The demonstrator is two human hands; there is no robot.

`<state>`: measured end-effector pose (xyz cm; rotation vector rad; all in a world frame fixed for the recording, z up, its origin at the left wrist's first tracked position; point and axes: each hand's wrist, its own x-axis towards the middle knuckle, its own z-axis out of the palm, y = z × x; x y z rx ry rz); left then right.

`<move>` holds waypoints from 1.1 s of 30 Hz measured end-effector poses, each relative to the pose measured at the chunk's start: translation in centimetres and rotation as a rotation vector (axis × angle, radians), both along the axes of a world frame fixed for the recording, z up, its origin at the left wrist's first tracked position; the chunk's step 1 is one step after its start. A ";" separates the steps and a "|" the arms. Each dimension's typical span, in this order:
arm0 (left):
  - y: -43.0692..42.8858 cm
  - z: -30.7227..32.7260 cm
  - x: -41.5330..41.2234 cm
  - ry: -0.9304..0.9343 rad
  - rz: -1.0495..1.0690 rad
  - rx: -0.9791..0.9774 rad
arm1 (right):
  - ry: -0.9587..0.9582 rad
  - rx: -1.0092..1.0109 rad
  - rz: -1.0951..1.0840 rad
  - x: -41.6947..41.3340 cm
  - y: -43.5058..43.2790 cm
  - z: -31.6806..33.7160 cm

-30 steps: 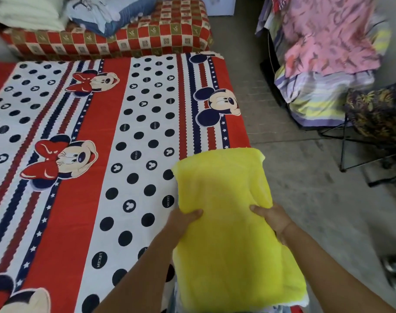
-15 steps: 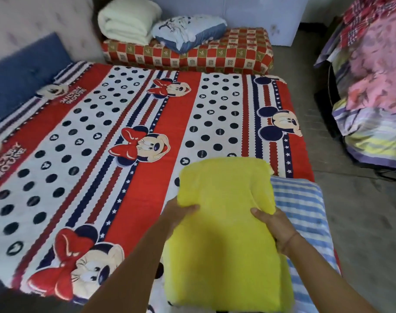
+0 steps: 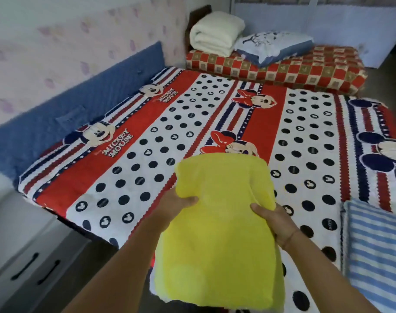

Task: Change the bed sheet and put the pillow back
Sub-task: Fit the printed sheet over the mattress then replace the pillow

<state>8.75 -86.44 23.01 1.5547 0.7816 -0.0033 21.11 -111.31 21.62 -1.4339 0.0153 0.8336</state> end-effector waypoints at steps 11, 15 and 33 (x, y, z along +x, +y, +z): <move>15.4 0.3 -4.4 0.058 0.219 -0.012 | -0.018 -0.021 0.210 0.0 18.3 -0.1; 21.0 0.0 -4.5 0.062 0.267 -0.032 | -0.034 -0.046 0.250 1.1 24.3 -0.5; 50.2 -1.8 -1.1 0.021 -0.006 -0.066 | 0.000 -0.057 0.047 -1.6 49.7 -0.4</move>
